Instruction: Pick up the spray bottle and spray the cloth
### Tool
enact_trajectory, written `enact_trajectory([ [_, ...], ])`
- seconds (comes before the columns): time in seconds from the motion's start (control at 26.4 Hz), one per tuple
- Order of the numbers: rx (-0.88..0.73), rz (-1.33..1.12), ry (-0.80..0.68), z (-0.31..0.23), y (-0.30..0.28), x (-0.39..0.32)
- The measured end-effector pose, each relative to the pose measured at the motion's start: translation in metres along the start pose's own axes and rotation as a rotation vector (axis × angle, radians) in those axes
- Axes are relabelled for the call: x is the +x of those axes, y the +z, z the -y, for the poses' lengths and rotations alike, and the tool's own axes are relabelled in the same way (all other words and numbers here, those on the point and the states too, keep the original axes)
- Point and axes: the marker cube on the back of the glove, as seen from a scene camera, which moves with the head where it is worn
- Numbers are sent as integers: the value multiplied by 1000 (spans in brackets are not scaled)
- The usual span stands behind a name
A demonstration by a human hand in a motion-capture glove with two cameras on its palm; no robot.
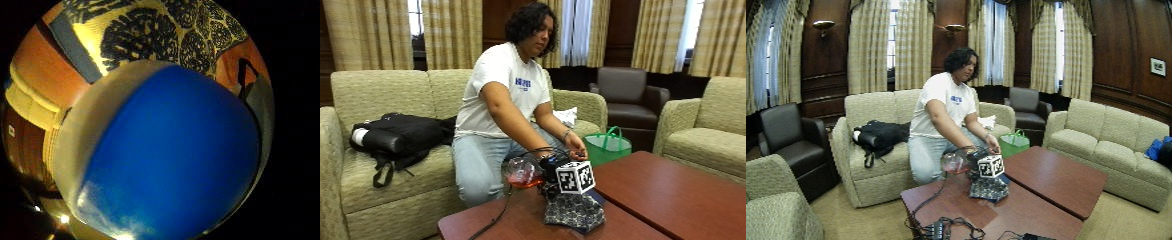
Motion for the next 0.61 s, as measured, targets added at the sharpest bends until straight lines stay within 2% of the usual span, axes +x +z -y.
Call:
enact_trajectory([
  [0.3, 64, 56, -52, -24, -23, -10],
  [0.61, 392, 244, -338, -99, -98, -73],
])
